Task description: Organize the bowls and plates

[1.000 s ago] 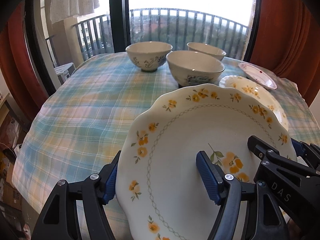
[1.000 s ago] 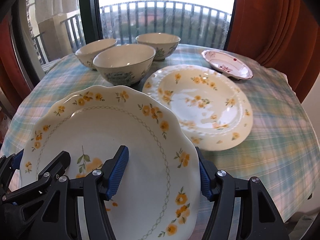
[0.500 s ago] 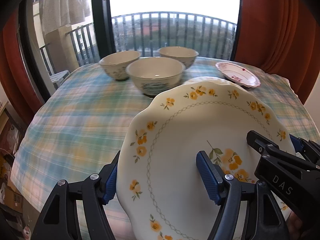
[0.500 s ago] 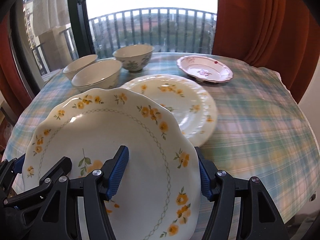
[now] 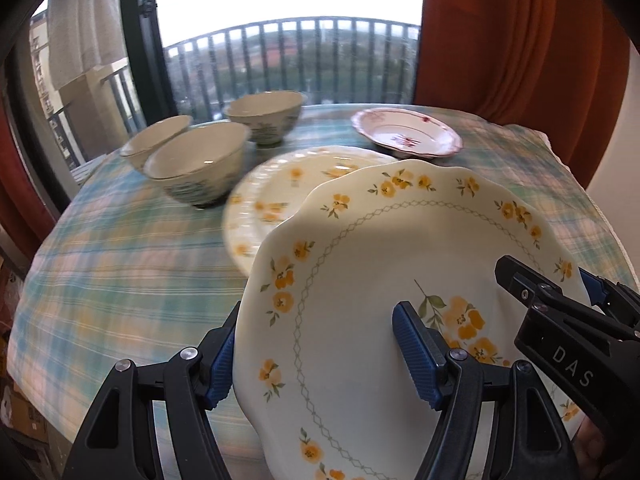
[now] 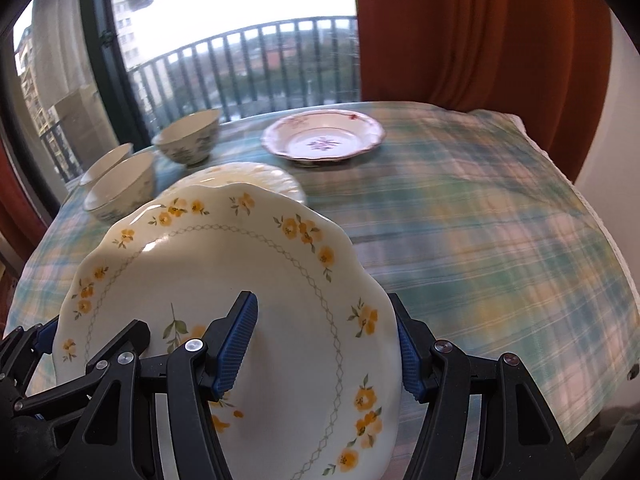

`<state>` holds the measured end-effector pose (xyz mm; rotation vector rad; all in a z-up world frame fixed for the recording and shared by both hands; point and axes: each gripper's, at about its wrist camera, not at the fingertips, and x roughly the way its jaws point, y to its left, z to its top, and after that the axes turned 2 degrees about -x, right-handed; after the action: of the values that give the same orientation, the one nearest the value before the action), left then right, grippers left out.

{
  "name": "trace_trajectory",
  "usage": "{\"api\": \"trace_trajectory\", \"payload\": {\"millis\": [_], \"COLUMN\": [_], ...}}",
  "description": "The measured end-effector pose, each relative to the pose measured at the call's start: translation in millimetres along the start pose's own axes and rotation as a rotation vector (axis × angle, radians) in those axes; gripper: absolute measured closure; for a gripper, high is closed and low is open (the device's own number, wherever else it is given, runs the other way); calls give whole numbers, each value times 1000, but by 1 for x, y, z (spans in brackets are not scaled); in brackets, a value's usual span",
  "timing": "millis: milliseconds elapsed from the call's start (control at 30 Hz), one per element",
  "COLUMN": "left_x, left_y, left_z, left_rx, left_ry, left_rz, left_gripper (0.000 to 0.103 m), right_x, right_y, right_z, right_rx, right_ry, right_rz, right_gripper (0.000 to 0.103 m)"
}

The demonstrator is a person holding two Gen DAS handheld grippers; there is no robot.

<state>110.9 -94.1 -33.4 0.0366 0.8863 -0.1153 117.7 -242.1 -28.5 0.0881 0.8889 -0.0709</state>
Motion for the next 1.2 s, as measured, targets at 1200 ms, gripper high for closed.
{"api": "trace_trajectory", "payload": {"millis": [1200], "left_x": [54], "left_y": [-100], "left_z": [-12], "left_rx": [118], "left_ry": [115], "left_rz": [-96], "left_gripper": [29], "right_x": [48], "right_y": [-110], "right_z": [-18], "right_rx": [91], "right_ry": [150], "right_rz": [-125], "right_gripper": [35]}}
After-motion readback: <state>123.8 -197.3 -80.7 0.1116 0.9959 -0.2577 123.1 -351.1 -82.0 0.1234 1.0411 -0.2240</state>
